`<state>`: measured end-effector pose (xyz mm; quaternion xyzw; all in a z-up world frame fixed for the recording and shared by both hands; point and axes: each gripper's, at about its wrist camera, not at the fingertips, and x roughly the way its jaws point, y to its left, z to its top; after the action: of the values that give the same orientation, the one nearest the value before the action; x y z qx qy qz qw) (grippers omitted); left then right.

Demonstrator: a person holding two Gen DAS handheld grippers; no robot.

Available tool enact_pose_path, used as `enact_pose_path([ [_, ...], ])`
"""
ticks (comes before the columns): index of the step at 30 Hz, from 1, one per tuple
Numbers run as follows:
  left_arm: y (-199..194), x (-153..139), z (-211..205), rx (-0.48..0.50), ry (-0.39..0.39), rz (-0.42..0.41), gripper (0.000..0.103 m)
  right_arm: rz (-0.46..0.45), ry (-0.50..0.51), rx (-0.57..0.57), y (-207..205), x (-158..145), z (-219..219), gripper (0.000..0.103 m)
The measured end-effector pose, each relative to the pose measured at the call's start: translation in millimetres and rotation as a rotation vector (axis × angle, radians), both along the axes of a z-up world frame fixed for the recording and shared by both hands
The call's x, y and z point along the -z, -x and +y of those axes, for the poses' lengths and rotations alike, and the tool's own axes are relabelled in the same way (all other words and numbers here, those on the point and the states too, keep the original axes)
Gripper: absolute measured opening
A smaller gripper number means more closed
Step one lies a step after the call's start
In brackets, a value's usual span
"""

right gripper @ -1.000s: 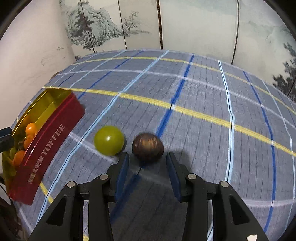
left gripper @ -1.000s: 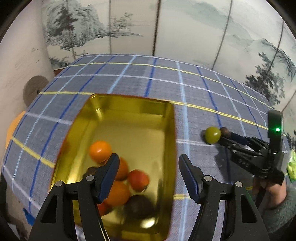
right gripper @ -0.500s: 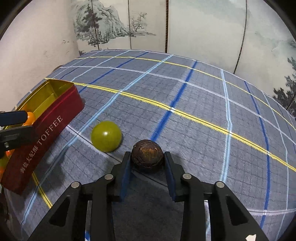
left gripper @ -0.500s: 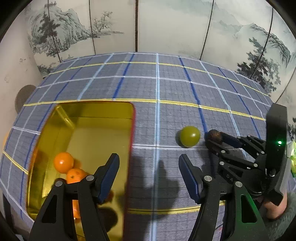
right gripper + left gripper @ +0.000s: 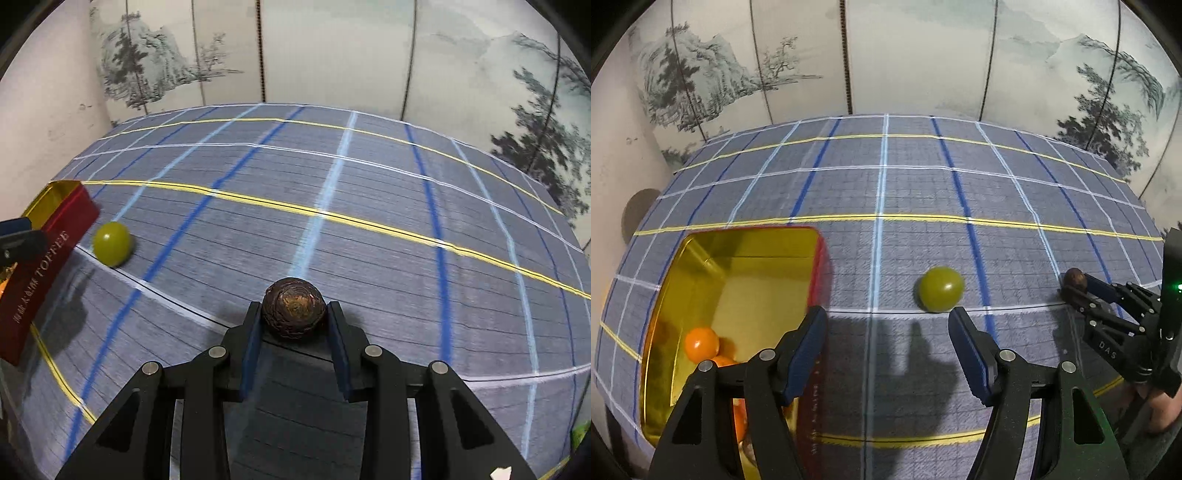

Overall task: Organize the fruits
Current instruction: 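Grasp the green tomato with the left tool while the right tool holds the brown fruit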

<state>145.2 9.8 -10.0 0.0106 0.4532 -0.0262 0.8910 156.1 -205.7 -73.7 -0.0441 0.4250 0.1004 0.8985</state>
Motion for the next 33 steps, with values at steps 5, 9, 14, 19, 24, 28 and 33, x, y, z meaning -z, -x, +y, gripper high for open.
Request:
enact_pose_path([
  [5,-7,7,-14,0.038,0.009,0.02,0.068,0.001,-0.008,0.022,1,0,-13,0.032],
  [9,-16,14,-20,0.054,0.02,0.032,0.068,0.002,-0.015,0.025,1,0,-16,0.032],
  [14,-31,28,-26,0.066,0.04,0.067,0.066,0.005,-0.031,0.024,1,1,-18,0.032],
  [19,-46,43,-32,0.065,0.046,0.097,0.057,0.006,-0.045,0.024,1,0,-20,0.033],
  [24,-55,51,-38,0.067,0.038,0.105,0.05,0.006,-0.046,0.024,2,0,-20,0.033],
  [28,-57,54,-36,0.058,0.05,0.113,0.037,0.006,-0.047,0.024,2,0,-20,0.033],
  [33,-50,54,-34,0.054,0.051,0.119,0.037,0.006,-0.046,0.024,2,0,-20,0.033],
])
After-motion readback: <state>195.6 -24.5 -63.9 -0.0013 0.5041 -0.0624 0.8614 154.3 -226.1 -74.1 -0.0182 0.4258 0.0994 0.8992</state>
